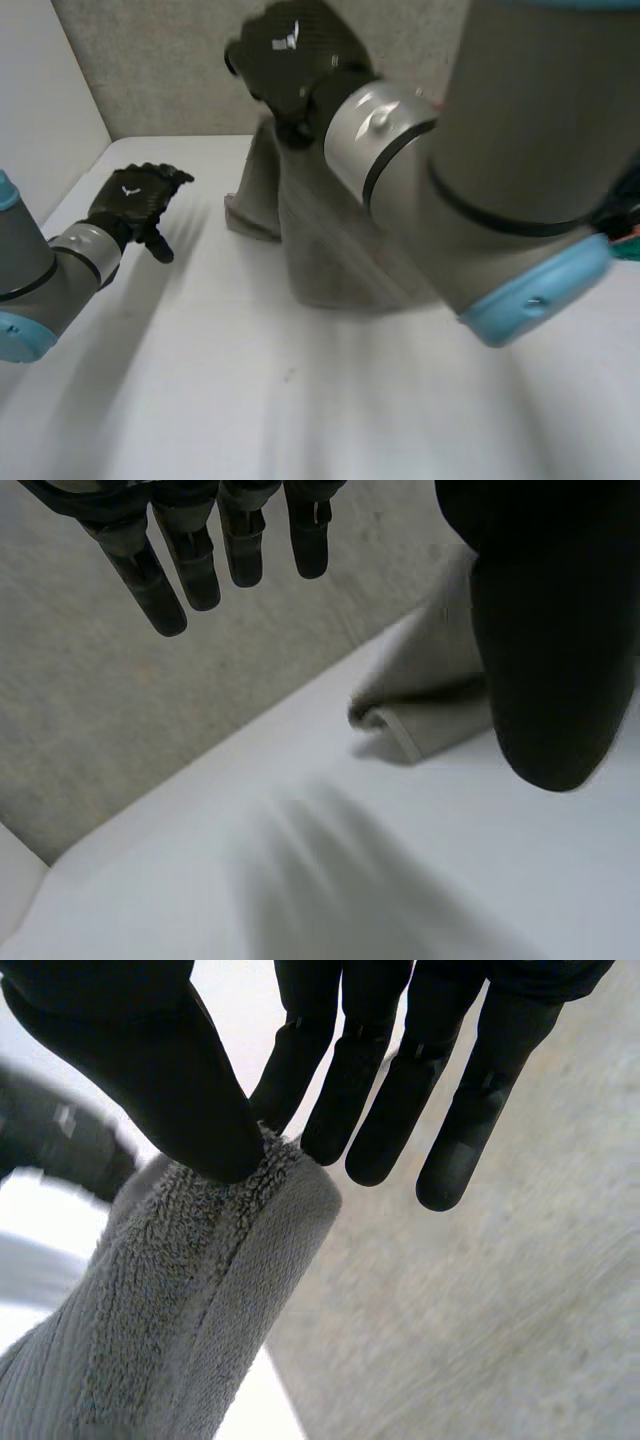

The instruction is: Fold the laundry.

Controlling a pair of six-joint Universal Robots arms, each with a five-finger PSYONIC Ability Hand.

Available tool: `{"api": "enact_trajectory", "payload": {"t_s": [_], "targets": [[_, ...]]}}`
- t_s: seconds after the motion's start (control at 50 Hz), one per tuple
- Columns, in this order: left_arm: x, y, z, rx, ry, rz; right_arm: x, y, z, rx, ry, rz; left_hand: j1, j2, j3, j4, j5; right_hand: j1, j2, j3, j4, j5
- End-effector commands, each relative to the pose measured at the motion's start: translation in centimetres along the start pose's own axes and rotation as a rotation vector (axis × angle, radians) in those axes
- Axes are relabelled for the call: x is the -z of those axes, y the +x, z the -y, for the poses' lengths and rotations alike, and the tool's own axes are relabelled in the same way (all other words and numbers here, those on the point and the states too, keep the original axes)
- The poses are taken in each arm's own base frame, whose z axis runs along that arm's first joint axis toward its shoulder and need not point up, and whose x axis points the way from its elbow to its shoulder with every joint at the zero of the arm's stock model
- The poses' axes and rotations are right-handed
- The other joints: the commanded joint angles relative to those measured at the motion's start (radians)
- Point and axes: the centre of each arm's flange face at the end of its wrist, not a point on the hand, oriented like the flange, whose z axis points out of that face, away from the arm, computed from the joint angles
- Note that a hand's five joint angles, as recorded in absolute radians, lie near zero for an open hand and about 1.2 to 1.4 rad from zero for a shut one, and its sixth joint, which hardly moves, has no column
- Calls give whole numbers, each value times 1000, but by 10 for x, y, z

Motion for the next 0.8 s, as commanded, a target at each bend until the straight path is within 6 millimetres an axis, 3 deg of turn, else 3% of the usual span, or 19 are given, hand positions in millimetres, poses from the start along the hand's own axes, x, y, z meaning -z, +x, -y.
{"api": "enact_trajectory", "payload": {"t_s": [0.02,0.16,0.26,0.4,0.48,0.52,0.54,0.58,0.6,0.62,0.66,0.72,0.8], "targets": [[-24,16,-11,-1,-40,-63,24,5,35,4,76,12,-34,-29,-40,-26,-51,272,224,213,202,236],[-41,25,-5,90,-77,-18,48,19,66,1,156,-1,-34,-29,-40,-26,-51,272,224,213,202,236],[-41,52,-8,145,-170,-75,57,26,79,-4,196,-26,-34,-29,-40,-26,-51,272,224,213,202,236],[-24,97,-17,127,-295,-194,57,39,86,-4,225,-73,-34,-29,-40,-26,-51,272,224,213,202,236],[-18,104,-6,101,-286,-160,53,41,75,-3,194,-76,-34,-29,-40,-26,-51,272,224,213,202,236],[-19,96,5,95,-248,-115,50,39,64,-8,156,-69,-34,-29,-40,-26,-51,272,224,213,202,236],[-23,78,23,91,-174,-46,46,37,45,-15,92,-62,-34,-29,-40,-26,-51,272,224,213,202,236],[-27,57,42,90,-87,7,39,32,0,-60,-54,-41,-34,-29,-40,-26,-51,23,-24,-36,-47,-12],[-28,49,48,86,-62,21,38,29,-10,-76,-85,-32,-34,-29,-40,-26,-51,-54,-101,-113,-123,-89],[-28,36,59,78,-17,44,36,21,-33,-120,-158,-11,-34,-29,-40,-26,-51,-264,-311,-323,-333,-299],[-28,23,68,62,18,61,36,2,-65,-202,-260,34,-34,-29,-40,-26,-51,-406,-453,-465,-476,-442],[-24,6,82,38,66,75,38,-16,-90,-286,-344,70,-34,-29,-40,-26,-51,-536,-583,-594,-605,-571],[-21,-13,94,26,100,94,42,-56,-120,-448,-456,132,-34,-29,-40,-26,-51,-677,-724,-736,-746,-712]]}}
